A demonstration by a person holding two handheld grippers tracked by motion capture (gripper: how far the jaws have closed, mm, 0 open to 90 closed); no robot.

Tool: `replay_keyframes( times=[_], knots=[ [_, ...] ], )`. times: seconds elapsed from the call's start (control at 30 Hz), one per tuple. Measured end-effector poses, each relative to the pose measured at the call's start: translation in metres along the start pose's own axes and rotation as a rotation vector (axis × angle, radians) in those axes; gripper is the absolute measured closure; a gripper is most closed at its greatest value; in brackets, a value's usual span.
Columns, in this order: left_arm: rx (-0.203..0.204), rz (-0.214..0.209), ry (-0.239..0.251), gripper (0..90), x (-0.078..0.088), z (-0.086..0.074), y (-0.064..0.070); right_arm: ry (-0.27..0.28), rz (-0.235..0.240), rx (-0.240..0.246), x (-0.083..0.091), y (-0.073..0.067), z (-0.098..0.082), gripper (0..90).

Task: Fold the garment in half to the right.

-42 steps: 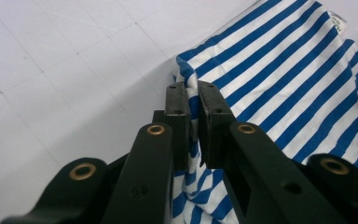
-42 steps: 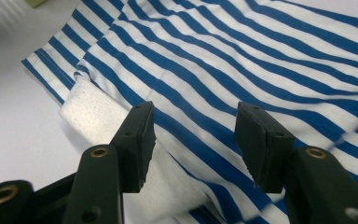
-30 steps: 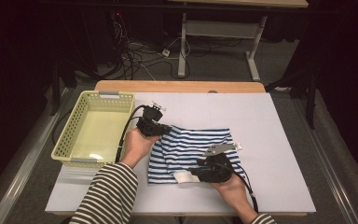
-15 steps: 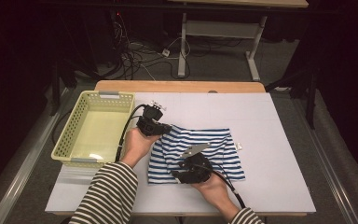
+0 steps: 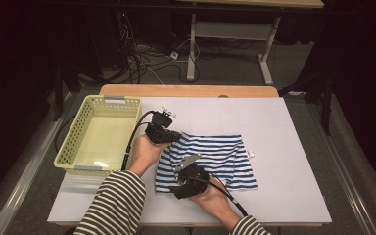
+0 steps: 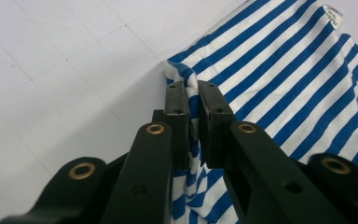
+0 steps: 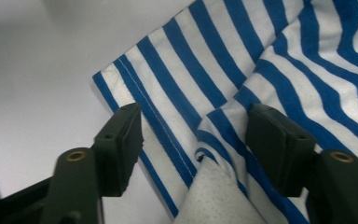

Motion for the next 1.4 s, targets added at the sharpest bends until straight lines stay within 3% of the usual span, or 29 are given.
replay_keyframes(
  times=[0.03,0.23,0.37,0.43,0.57,0.73,1.07,1.4],
  knots=[
    [0.001,0.000,0.000,81.3,0.000,0.000,0.000,0.000,0.003,-0.014,-0.001,-0.002,0.000,33.4],
    [0.004,-0.001,0.005,81.2,0.000,0.000,0.001,-0.020,-0.013,0.029,-0.004,-0.006,0.000,26.0],
    [0.002,-0.003,0.001,81.2,-0.001,0.000,0.001,-0.040,-0.049,0.067,-0.007,-0.009,0.001,25.5],
    [0.000,-0.002,-0.001,81.2,-0.001,0.000,0.001,-0.044,-0.049,0.059,-0.008,-0.009,0.002,26.2],
    [-0.002,-0.001,0.000,81.2,-0.001,0.000,0.002,-0.052,-0.067,0.070,-0.008,-0.007,0.002,32.6],
    [-0.001,-0.002,-0.004,81.2,-0.002,0.000,0.002,-0.061,-0.104,0.066,-0.005,-0.001,0.002,53.8],
    [0.010,-0.003,-0.006,81.4,-0.004,0.001,0.000,-0.101,-0.152,0.078,-0.002,0.005,0.004,79.3],
    [0.022,0.000,0.014,82.3,0.002,0.004,-0.004,-0.102,-0.120,0.063,0.003,0.005,0.005,84.1]
  ],
)
Point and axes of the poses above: each handheld gripper's, and its own axes: x roughly backward along the jaws, z roughly out of its top, y roughly to its right, the point moved 5 cm from there along -x, roughly forward along the jaws, and after that the axes turned 11 degrees about x, right-handed, at the moved point
